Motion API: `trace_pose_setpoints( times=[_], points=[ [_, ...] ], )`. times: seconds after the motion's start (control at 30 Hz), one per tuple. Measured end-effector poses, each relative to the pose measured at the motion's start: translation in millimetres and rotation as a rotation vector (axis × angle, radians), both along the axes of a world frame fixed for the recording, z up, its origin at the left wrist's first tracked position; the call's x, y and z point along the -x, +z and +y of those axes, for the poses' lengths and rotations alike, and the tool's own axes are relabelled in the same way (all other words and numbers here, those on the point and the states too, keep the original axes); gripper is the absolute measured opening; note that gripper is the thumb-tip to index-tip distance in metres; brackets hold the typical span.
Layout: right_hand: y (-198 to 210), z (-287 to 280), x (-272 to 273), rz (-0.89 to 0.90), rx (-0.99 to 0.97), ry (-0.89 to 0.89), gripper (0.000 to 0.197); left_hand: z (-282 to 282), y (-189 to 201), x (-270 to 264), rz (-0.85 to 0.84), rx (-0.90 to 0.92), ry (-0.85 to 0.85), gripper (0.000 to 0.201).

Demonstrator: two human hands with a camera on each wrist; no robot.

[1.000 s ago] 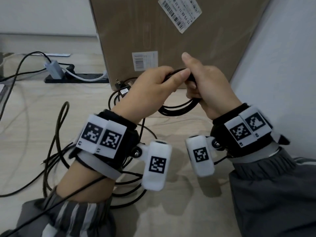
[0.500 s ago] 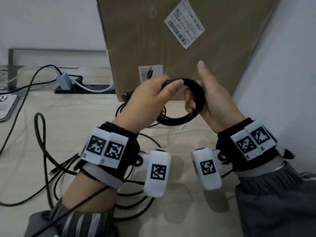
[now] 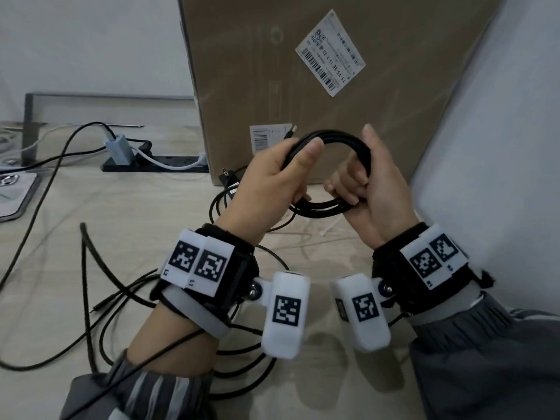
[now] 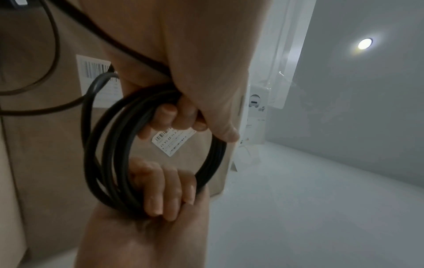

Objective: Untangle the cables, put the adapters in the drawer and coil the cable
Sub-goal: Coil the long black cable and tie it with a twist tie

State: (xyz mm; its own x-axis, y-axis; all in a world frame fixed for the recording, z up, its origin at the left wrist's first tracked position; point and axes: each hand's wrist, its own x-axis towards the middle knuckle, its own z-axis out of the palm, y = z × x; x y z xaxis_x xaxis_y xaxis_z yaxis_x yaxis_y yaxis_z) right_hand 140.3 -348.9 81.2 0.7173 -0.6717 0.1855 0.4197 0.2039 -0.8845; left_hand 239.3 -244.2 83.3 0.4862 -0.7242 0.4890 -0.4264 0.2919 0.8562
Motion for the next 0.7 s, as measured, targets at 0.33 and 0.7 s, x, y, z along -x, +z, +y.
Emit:
trace_pose_setpoints(
  times=[0.33, 0.7],
  points=[
    [4.4, -2.1, 4.9, 0.307, 0.294, -0.134, 0.058, -4.2, -3.3, 1.7, -0.294, -0.139, 0.033, 0.043],
    [0.7, -0.4, 0.7, 0.243, 0.217, 0.01, 0.057, 0.1, -2.0, -8.3, -0.023, -0.09, -0.002, 0.046]
  ],
)
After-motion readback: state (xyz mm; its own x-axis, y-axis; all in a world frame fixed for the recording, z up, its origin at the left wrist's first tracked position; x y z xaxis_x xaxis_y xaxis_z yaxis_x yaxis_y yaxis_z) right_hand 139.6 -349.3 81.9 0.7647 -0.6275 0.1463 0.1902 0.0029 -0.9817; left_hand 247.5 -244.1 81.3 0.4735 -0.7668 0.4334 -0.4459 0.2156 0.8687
